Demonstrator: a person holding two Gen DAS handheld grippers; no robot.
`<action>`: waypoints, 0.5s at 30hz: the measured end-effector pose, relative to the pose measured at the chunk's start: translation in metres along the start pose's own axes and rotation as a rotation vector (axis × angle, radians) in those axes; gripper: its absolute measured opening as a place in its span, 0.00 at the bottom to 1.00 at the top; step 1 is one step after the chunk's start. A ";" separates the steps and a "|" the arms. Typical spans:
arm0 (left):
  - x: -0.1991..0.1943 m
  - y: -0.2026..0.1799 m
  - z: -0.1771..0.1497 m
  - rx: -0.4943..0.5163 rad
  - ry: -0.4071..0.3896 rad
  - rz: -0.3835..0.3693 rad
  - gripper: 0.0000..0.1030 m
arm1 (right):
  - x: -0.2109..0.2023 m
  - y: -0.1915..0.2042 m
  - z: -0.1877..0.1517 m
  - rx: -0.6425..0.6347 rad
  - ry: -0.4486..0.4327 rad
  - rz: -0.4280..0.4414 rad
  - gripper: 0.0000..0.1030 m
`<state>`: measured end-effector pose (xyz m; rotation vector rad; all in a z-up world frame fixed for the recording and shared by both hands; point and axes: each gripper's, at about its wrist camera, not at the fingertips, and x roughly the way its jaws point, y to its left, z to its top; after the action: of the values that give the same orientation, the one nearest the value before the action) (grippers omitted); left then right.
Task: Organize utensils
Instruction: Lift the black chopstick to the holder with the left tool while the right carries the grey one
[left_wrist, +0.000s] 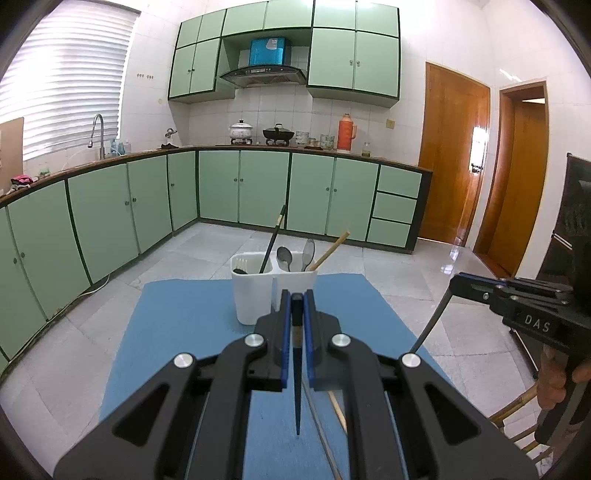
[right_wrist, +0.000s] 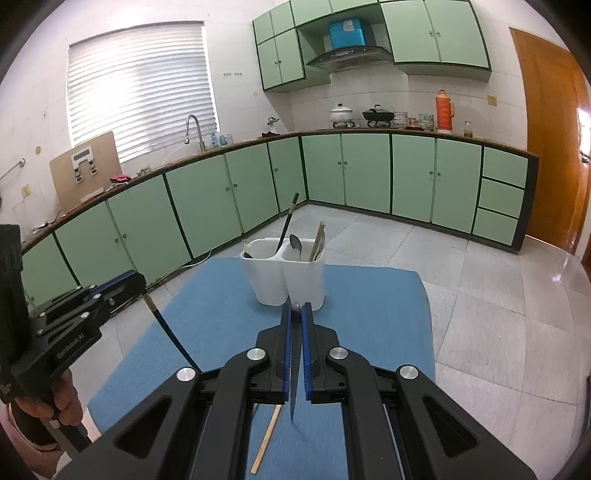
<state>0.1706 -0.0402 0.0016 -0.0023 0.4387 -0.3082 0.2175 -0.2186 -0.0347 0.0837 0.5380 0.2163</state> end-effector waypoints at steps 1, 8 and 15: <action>0.001 0.001 0.002 -0.001 -0.002 -0.001 0.06 | 0.001 0.000 0.000 -0.003 0.000 0.001 0.05; 0.008 0.007 0.014 0.000 -0.012 -0.006 0.06 | 0.006 0.000 0.008 -0.017 0.000 0.011 0.05; 0.017 0.019 0.031 -0.010 -0.032 0.000 0.06 | 0.013 -0.002 0.028 -0.037 -0.013 0.018 0.05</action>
<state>0.2036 -0.0292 0.0214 -0.0170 0.4088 -0.3052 0.2432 -0.2177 -0.0178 0.0538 0.5203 0.2428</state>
